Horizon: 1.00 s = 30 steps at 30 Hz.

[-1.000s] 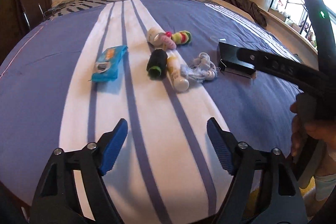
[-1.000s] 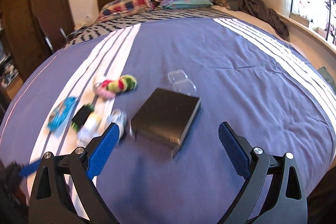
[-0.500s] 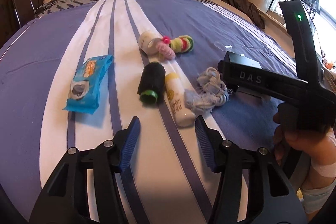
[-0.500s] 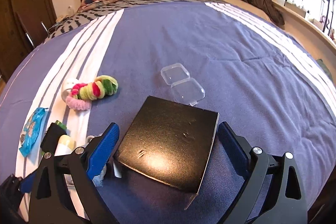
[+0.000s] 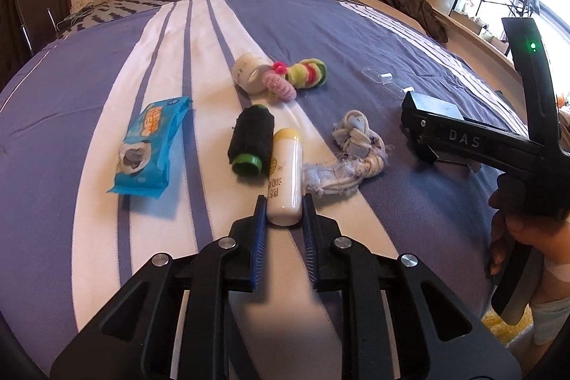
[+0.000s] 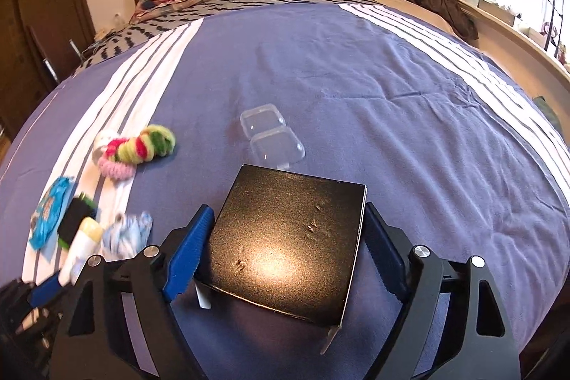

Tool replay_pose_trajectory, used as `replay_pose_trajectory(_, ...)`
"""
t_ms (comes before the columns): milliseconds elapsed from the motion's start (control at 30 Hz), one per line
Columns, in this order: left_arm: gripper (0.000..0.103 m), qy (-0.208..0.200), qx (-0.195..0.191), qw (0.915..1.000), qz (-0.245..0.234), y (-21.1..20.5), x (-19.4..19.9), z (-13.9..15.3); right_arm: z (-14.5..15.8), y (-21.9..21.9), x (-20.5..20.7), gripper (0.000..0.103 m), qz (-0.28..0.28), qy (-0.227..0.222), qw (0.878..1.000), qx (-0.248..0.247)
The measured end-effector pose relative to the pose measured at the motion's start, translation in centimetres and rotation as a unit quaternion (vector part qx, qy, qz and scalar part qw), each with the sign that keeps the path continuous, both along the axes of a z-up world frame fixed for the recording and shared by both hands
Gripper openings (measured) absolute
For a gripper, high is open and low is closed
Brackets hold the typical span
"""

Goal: Collect trash
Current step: 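Grasp the black box with the right gripper while the left gripper grasps the small white tube, then lower both held items down toward the black bin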

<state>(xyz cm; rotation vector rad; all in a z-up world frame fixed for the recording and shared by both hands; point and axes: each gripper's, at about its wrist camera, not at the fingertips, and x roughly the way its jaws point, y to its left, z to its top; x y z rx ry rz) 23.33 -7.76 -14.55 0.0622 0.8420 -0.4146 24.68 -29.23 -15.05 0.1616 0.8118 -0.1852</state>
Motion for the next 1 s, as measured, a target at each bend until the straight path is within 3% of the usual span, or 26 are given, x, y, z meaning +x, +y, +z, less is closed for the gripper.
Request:
replay_pose_trajectory(300, 0.018, -0.008, 0.015, 0.9996, 0.022, 2.2, -5.9, 0.4, 0.6, 1.1, -5.4, 0.081, 0.037, -0.011, 0.999, -0.004)
replay_pose_trajectory(700, 0.018, -0.005, 0.001, 0.9991, 0.043, 4.5, -14.6, 0.7, 1.5, 4.7, -14.4, 0.081, 0.112, -0.023, 0.993, 0.0)
replay_pose_trajectory(1000, 0.018, -0.004, -0.003, 0.9993, 0.036, 4.9, -20.1, 0.5, -0.1, 5.9, -20.4, 0.081, 0.156, -0.01, 0.988, 0.017)
